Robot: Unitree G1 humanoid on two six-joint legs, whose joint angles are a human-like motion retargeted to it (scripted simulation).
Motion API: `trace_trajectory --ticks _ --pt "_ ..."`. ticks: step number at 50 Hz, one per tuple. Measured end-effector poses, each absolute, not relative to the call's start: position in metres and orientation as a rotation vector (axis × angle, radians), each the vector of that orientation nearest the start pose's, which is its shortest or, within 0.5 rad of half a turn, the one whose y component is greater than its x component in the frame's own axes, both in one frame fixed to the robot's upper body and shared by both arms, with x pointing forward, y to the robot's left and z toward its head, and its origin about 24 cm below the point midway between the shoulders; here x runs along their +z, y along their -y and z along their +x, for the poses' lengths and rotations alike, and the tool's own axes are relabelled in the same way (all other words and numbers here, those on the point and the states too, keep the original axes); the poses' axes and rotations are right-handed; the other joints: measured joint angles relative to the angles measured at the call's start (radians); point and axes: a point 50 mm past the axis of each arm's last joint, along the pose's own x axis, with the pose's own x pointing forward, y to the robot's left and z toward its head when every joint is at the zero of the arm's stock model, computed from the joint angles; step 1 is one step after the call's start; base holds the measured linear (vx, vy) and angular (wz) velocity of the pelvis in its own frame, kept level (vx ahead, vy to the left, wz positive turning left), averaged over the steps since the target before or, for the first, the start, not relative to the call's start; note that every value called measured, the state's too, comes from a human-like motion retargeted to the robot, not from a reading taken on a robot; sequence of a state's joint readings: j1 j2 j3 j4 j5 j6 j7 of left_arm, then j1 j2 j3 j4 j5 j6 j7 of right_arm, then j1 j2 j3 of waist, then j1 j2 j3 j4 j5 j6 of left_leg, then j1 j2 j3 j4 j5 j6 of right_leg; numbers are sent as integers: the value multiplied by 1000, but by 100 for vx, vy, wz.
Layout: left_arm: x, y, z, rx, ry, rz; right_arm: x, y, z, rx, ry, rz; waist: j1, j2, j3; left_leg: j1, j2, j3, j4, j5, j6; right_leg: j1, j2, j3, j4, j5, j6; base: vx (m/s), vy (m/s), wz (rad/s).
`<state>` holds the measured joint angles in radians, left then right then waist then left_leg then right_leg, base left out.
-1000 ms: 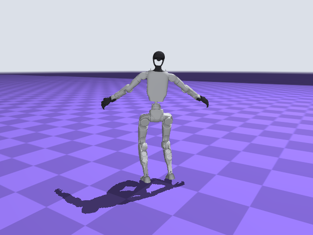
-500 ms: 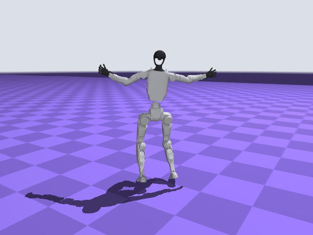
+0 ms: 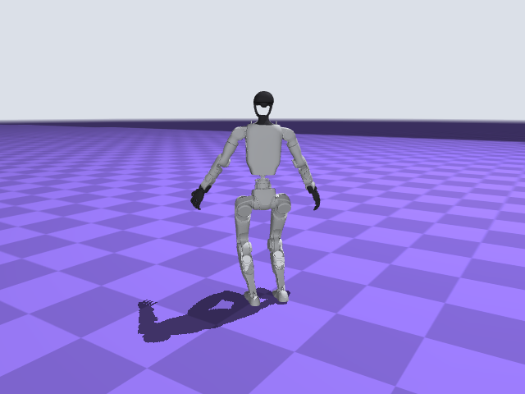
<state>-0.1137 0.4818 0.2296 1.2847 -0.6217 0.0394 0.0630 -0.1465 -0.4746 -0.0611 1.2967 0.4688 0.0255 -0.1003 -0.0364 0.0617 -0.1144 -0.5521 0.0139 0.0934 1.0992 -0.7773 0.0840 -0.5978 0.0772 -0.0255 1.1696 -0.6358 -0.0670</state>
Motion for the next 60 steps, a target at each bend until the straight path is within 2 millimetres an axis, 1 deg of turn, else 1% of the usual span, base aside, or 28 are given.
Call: trace_trajectory --ticks 2,4,7,9,10,12,13,15,17,18,20,22,23,25,27,28,30,33,36,37,39,42,45,48,51,55,58,60 --pt "-66 -392 137 1000 -642 -303 -69 392 139 -922 -816 11 10 14 -51 33 44 2 -149 299 -71 38 1 20 -174 215 -33 13 0 -14" --pt "-8 -427 157 1076 -339 -267 -11 440 149 -1104 -560 16 14 14 -100 33 76 5 -232 434 -101 42 -16 40 -261 331 -31 8 0 11" --pt "100 -458 181 1051 82 -109 102 491 165 -1230 -121 -35 16 8 -147 19 110 -17 -221 447 -102 33 -46 72 -244 349 -41 0 0 0" --pt "187 -452 197 959 375 43 202 502 172 -1230 223 -104 20 4 -164 26 118 -41 -219 411 -90 40 -66 96 -233 331 -45 0 0 0" --pt "227 -443 200 897 496 139 248 498 174 -1197 372 -174 19 1 -173 18 121 -57 -177 382 -78 34 -68 116 -193 313 -49 -9 4 -7" --pt "312 -409 200 752 766 349 346 470 170 -1098 677 -351 23 -8 -179 1 113 -93 -82 239 -59 17 -64 156 -100 208 -43 -8 5 -13" --pt "353 -384 194 681 904 461 392 447 161 -1046 821 -454 26 -16 -173 -13 106 -108 -16 123 -45 5 -62 171 -37 109 -32 -8 5 -6" --pt "422 -332 168 575 1171 671 469 395 133 -973 1081 -656 26 -38 -136 -58 96 -115 123 -95 -10 -42 -87 167 125 -122 12 -11 4 35" --pt "455 -307 145 569 1319 759 507 365 104 -980 1227 -742 -16 -80 -111 -117 49 -99 131 -95 24 -90 -165 156 197 -199 50 -10 3 111" --pt "462 -307 141 592 1328 770 513 366 96 -1007 1235 -738 -35 -96 -110 -126 28 -93 118 -95 39 -99 -191 154 197 -199 63 6 7 77" --pt "456 -331 151 645 1216 739 502 394 97 -1071 1124 -672 -43 -96 -117 -59 30 -76 49 -95 61 -33 -175 169 101 -141 75 23 9 -5" --pt "409 -383 170 732 972 607 458 440 115 -1145 919 -545 -8 -39 -134 39 95 -59 -81 165 0 56 -151 120 -60 98 6 25 4 -71" --pt "373 -411 174 795 838 514 430 461 124 -1177 814 -470 -7 -15 -147 55 111 -46 -141 313 -22 70 -150 99 -121 227 -16 16 0 -29" --pt "293 -458 165 931 585 321 361 496 137 -1223 597 -318 -20 17 -161 60 118 -23 -215 447 -38 71 -144 66 -195 346 -34 9 0 6" --pt "208 -482 156 1036 315 145 273 517 143 -1247 346 -173 -28 23 -152 56 97 -18 -230 469 -36 68 -117 57 -218 371 -42 0 0 0" --pt "164 -486 152 1072 169 71 226 521 142 -1250 207 -121 -26 22 -143 55 81 -21 -224 464 -32 70 -99 58 -221 368 -47 -5 -1 8" --pt "81 -476 142 1102 -116 -50 139 515 136 -1233 -74 -44 -22 18 -116 47 51 -23 -180 418 -16 63 -62 62 -193 349 -52 -10 -1 -2" --pt "-13 -437 126 1027 -509 -115 27 475 123 -1099 -482 -17 -3 11 -82 57 26 -24 -101 233 15 74 -23 55 -139 235 -49 -10 -1 -16" --pt "-78 -388 110 835 -852 -78 -59 413 109 -839 -854 -54 14 -5 -29 54 23 -13 26 -45 56 72 -49 -8 -7 -29 -17 -14 -2 -8" --pt "-96 -370 106 756 -953 -57 -82 390 105 -736 -961 -69 12 -19 -9 39 12 -5 55 -95 71 57 -85 -36 48 -108 0 -23 -4 49" --pt "-124 -331 102 599 -1113 -38 -117 341 103 -525 -1124 -97 -12 -61 12 -5 -32 13 60 -95 94 11 -176 -70 125 -187 20 -22 -3 76" --pt "-150 -281 91 387 -1259 -28 -146 281 104 -224 -1247 -156 -32 -82 14 -19 -63 22 32 -95 105 -15 -212 -73 130 -186 25 -7 1 25" --pt "-161 -254 78 249 -1311 -40 -155 258 99 -59 -1283 -191 -9 -49 11 29 -27 22 -32 -92 93 27 -153 -68 23 -104 13 2 6 -32" --pt "-162 -248 77 184 -1296 -48 -154 259 97 -11 -1279 -203 17 -9 0 54 14 26 -121 -33 76 48 -101 -69 -85 -14 -14 -1 6 -13" --pt "-160 -249 80 151 -1276 -11 -152 265 98 0 -1266 -226 35 11 0 36 26 19 -108 -20 67 34 -87 -78 -89 -5 -36 -2 1 2" --pt "-158 -253 84 134 -1255 56 -150 270 97 -8 -1255 -265 40 5 12 -46 27 34 37 -82 65 -27 -125 -113 38 -109 -33 -9 0 19" --pt "-157 -253 91 137 -1241 94 -150 268 98 -4 -1252 -304 25 -20 6 -149 2 46 146 -95 75 -111 -202 -146 177 -217 -30 -8 -2 50" --pt "-156 -253 97 155 -1240 107 -151 265 100 6 -1252 -329 19 -33 -15 -233 -2 55 213 -95 81 -186 -241 -160 240 -237 -38 -6 0 41"
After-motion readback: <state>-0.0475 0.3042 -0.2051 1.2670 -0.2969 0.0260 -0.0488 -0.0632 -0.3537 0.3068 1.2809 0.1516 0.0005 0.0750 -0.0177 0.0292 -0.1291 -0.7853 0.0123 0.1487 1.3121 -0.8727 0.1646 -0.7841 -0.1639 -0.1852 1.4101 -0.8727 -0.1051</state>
